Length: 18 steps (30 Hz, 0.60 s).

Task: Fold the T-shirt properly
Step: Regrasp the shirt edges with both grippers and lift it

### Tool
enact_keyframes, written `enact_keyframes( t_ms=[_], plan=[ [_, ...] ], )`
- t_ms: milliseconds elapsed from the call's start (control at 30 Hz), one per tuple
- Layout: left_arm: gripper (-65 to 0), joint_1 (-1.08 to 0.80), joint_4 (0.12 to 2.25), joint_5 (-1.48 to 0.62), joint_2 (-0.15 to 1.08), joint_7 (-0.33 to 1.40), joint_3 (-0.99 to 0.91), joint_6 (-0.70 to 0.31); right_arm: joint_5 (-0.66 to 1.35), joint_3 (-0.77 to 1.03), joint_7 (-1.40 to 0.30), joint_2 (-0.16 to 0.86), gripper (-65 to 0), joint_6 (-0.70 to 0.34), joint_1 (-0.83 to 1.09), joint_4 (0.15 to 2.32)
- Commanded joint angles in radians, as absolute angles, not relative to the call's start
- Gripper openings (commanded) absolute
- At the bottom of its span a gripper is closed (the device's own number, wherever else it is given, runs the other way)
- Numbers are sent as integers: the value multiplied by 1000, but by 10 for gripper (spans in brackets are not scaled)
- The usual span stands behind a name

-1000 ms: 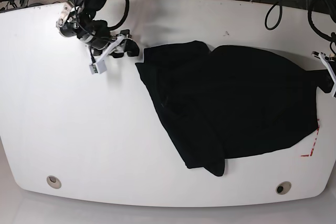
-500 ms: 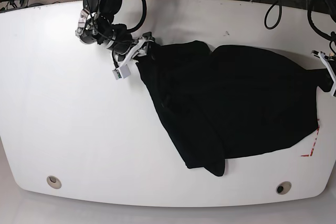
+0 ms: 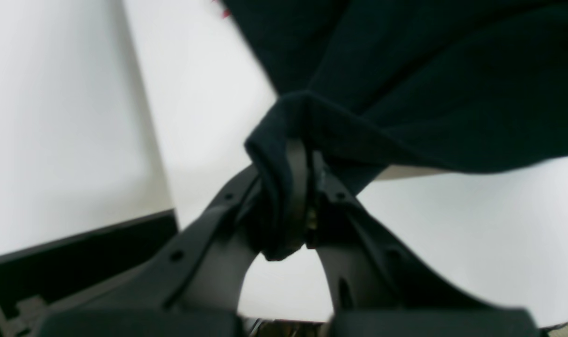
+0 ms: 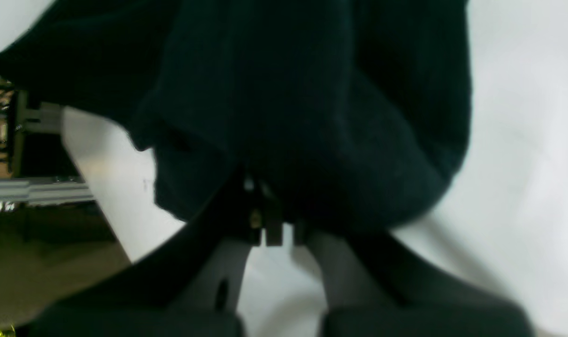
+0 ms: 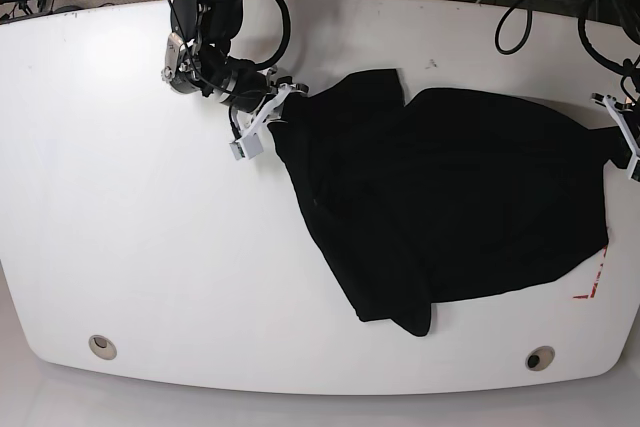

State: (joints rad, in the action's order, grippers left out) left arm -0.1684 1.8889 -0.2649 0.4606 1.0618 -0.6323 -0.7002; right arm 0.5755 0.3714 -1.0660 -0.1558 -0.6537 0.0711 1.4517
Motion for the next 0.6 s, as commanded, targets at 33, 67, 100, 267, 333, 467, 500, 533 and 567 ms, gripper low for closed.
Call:
enact_keyframes(
  t_ms=[33, 67, 100, 267, 333, 467, 500, 533, 567],
  plan=[
    [-650, -166, 1911, -268, 455, 1049, -641, -698, 579, 375, -1107, -157, -650, -653, 128, 1589],
    [-650, -166, 1913, -268, 455, 1049, -642, -698, 579, 375, -1116, -157, -650, -653, 140, 1623],
    [-650, -166, 1917, -268, 455, 1049, -642, -698, 579, 375, -1130, -157, -650, -653, 156, 1662],
    [-650, -166, 1954, -271, 455, 1049, -642, -698, 579, 380, -1219, -157, -650, -661, 220, 1844],
    [-650, -166, 1966, -271, 455, 1049, -642, -698, 579, 380, -1244, -157, -650, -661, 249, 1917],
    [-650, -166, 1995, -272, 455, 1049, -642, -698, 581, 377, -1259, -157, -650, -662, 289, 2014],
    [-650, -166, 2000, -272, 455, 1049, -642, -698, 582, 378, -1260, -157, -650, -664, 295, 2023],
    [-650, -165, 2003, -272, 455, 1049, -642, -698, 599, 380, -1260, -157, -650, -676, 303, 2028],
    [-650, -162, 2003, -272, 455, 1049, -644, -698, 633, 397, -1260, -151, -650, -691, 306, 2028]
  ],
)
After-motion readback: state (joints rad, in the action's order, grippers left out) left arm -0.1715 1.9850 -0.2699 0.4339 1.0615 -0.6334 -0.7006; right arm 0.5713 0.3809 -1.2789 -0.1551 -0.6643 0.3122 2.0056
